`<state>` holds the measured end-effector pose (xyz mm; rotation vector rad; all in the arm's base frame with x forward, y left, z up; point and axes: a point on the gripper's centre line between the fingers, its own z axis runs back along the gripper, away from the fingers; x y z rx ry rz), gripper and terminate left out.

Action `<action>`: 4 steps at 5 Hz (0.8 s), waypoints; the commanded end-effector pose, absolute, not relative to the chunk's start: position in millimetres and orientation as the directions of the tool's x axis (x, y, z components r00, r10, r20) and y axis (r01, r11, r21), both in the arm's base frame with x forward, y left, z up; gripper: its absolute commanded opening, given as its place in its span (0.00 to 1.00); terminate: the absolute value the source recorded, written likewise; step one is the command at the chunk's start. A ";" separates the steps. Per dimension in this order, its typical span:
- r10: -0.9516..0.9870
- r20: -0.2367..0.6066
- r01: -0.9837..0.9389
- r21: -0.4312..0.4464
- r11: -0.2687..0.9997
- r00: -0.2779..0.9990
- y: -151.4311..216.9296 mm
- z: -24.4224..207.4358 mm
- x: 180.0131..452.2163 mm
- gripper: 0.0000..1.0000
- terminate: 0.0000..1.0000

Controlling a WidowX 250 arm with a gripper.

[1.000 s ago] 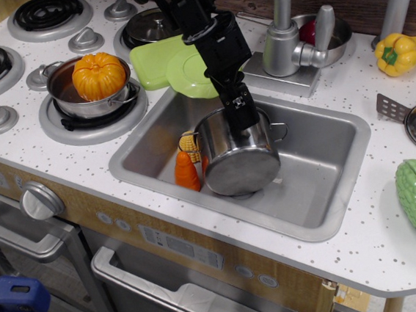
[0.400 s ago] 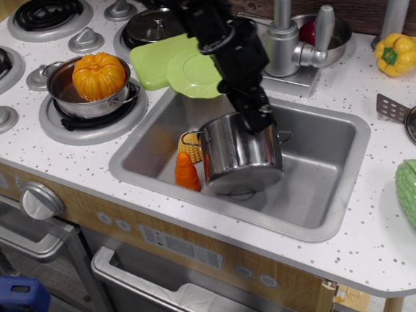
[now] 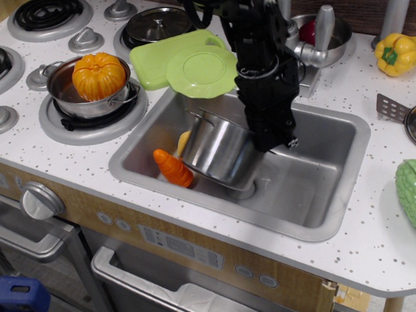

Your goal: Flip pot upright in sink

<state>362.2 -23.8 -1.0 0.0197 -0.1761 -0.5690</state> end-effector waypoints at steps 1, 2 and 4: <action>-0.516 0.225 0.475 0.214 0.854 0.827 -27.9 22.6 374.3 1.00 0.00; -0.466 0.246 0.418 0.223 0.881 0.850 -27.6 34.4 382.1 1.00 0.00; -0.398 0.290 0.339 0.233 0.911 0.870 -35.4 67.1 407.9 1.00 0.00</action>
